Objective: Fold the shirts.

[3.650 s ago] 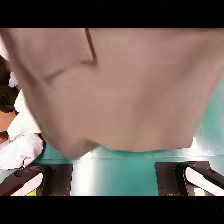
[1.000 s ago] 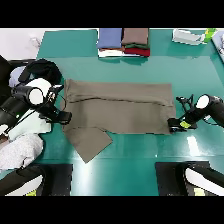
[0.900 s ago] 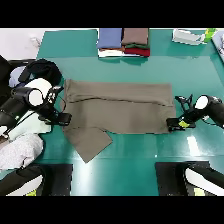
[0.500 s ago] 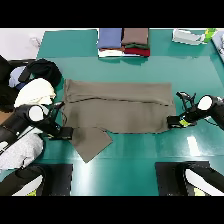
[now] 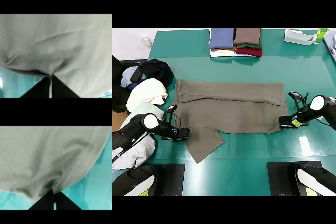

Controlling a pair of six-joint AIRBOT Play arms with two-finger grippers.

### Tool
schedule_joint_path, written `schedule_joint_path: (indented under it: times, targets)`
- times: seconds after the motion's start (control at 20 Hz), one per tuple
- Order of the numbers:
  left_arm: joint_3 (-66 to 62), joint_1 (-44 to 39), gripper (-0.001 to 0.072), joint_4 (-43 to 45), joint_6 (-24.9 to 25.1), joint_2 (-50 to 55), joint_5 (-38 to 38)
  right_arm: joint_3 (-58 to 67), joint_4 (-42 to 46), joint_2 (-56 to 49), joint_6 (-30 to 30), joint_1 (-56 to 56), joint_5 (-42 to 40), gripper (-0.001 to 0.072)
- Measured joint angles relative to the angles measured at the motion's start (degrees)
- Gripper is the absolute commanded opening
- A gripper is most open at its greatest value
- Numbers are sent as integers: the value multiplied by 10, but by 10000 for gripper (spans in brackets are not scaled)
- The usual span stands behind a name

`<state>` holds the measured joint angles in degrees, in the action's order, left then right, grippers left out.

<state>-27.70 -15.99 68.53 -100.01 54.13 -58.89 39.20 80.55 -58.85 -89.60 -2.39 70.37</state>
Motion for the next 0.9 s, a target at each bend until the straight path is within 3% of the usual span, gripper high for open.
schedule_joint_path:
  times: [0.15, 0.6, 0.75, 0.9]
  targets:
    - [-31, 2, 20, 31, 12, -10, -16, 16, 1, 2, 3, 0, 26, 15]
    - [-99, 0, 19, 87, 19, -175, -208, 38, 59, 124, 13, -45, 148, 14]
    - [-142, 0, 20, 96, 42, -175, -199, 42, 65, 140, 17, -76, 153, 14]
    - [-183, 1, 21, 121, 61, -125, -137, 70, 55, 108, 19, -80, 130, 14]
